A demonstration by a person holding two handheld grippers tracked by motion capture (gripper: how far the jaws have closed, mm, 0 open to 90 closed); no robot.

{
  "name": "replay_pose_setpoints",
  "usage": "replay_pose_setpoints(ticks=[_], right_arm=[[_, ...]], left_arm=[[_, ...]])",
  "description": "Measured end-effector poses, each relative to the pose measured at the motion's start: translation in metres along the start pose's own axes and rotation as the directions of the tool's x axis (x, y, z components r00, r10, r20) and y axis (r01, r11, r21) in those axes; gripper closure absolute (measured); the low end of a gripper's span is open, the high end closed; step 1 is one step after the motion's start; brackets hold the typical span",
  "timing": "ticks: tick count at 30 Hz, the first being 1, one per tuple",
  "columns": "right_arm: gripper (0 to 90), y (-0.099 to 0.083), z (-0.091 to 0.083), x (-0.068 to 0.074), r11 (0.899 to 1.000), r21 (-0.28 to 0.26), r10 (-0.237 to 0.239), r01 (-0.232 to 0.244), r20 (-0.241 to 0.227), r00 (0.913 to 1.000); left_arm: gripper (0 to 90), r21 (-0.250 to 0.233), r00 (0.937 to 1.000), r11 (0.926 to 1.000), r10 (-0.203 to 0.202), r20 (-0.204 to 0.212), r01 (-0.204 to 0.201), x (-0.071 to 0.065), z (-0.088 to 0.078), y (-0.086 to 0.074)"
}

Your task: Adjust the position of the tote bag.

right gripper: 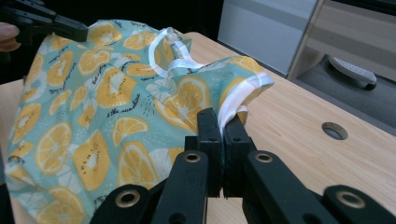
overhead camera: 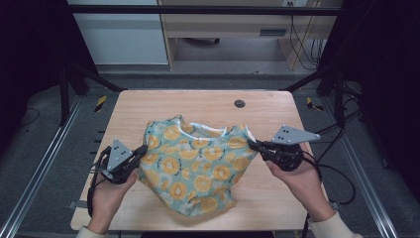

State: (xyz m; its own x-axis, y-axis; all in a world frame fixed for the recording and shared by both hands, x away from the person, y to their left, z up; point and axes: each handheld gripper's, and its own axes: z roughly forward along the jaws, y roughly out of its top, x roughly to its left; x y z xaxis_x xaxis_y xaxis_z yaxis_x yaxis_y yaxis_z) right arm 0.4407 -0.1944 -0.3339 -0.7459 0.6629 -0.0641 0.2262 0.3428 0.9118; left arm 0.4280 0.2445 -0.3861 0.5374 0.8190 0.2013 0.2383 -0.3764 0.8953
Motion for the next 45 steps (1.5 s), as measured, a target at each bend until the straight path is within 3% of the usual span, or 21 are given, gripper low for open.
replay_pose_setpoints(ticks=[2,5,17,27,45], right_arm=[[88.9,-0.002,-0.002,0.005,1.000,-0.007,-0.002,0.002,-0.010,0.9999],[88.9,-0.005,-0.005,0.014,1.000,-0.020,-0.012,0.011,-0.021,0.9997],[88.8,-0.019,-0.010,0.034,0.999,-0.043,-0.019,0.017,-0.064,0.9977],[88.9,-0.039,-0.012,0.041,0.999,-0.052,-0.003,-0.001,-0.092,0.9957],[88.9,-0.062,-0.009,0.051,0.998,-0.062,-0.004,-0.006,-0.158,0.9875]], left_arm=[[90.0,-0.017,1.0000,0.9998,0.006,-0.001,-0.006,0.000,-0.005,-0.004],[90.0,-0.013,0.9999,0.9998,-0.013,0.005,0.013,-0.002,-0.011,-0.009],[90.0,0.002,0.9996,0.9998,-0.021,0.021,0.021,-0.008,-0.023,-0.035],[90.0,0.016,0.9994,0.9999,0.000,0.034,0.000,-0.017,-0.030,-0.047],[90.0,0.107,0.9974,0.9935,0.031,0.066,-0.038,-0.023,-0.027,-0.066]])
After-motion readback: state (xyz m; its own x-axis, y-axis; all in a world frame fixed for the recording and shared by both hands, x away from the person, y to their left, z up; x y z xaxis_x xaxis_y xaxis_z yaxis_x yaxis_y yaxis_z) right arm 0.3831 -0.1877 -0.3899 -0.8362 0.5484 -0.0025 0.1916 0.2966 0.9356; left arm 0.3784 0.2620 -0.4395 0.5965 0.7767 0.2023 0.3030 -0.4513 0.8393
